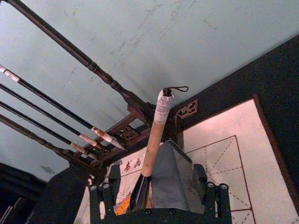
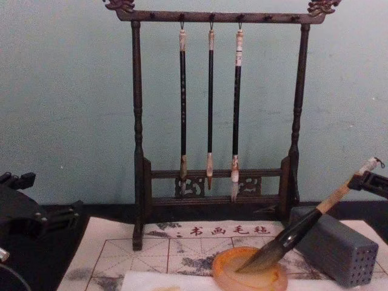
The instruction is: Pick up the brush from the inkstone, write on the paper, then place the brush back to its original position.
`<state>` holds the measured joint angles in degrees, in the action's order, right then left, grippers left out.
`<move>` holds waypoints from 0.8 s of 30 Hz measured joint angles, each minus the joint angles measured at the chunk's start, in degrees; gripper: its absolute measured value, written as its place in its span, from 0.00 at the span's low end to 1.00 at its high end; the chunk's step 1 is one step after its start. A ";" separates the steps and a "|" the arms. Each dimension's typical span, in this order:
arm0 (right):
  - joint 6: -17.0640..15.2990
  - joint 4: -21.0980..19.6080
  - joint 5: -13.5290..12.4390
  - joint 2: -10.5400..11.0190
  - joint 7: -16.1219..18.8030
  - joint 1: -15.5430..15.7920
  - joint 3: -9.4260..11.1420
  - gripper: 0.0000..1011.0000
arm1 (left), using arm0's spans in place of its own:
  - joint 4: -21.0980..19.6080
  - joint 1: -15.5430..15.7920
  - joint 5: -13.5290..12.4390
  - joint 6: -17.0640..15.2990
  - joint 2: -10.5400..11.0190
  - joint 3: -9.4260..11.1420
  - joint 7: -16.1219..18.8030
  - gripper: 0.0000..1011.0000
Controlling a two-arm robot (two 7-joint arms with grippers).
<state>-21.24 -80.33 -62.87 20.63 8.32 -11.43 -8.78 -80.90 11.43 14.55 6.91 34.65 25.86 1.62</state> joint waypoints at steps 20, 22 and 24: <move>0.06 0.77 -1.55 0.10 -0.33 -1.10 -1.31 0.99 | 0.00 0.00 0.00 0.00 0.00 0.00 0.00 0.99; 0.01 1.37 -1.92 -0.20 -0.93 -1.88 -1.66 0.99 | 0.00 0.00 0.00 0.00 0.00 0.00 0.00 0.99; 0.00 1.87 -2.15 -0.43 -1.42 -2.41 -1.86 0.99 | 0.00 0.00 0.00 0.00 0.00 0.00 0.00 0.99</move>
<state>-21.24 -78.46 -65.02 20.21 6.90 -13.84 -10.65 -80.90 11.43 14.55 6.91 34.64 25.86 1.62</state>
